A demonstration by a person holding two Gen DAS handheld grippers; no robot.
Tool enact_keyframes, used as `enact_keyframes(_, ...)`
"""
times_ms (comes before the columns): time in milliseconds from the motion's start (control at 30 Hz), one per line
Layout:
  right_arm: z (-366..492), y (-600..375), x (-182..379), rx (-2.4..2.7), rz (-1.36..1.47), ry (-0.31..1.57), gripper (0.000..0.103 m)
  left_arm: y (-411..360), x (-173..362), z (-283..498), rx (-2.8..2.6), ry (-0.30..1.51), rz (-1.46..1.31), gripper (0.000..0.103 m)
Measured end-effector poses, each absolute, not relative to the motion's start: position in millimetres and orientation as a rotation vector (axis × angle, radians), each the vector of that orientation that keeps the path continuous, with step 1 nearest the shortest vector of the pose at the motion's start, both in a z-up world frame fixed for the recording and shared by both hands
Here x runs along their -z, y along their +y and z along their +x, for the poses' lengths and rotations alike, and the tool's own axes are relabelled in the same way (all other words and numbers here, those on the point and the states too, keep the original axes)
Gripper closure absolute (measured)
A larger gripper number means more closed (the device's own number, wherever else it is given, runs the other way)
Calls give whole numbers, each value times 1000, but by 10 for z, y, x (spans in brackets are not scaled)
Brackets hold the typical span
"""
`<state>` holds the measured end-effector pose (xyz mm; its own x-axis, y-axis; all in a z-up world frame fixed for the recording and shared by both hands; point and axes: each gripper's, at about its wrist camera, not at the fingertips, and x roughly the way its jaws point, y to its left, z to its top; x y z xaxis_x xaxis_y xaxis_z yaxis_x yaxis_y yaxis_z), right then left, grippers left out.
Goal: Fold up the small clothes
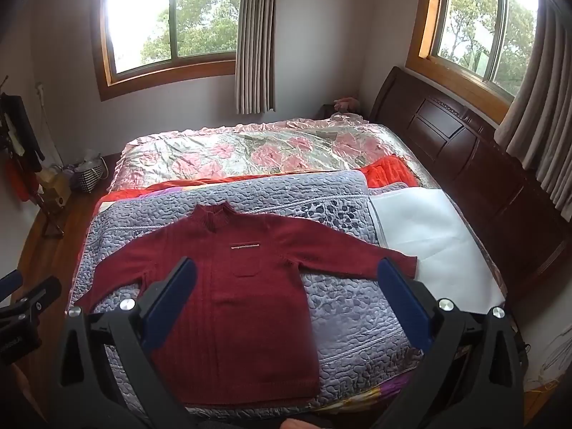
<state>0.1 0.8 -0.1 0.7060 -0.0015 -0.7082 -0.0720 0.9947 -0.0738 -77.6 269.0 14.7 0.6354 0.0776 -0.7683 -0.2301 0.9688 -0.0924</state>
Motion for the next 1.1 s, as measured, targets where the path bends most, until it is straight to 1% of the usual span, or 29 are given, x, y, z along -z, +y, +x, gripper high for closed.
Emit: enact_keyframes(1100,7,-17,10,-42,-81,788,3,2752,-185,-818,-172,859,-192,4)
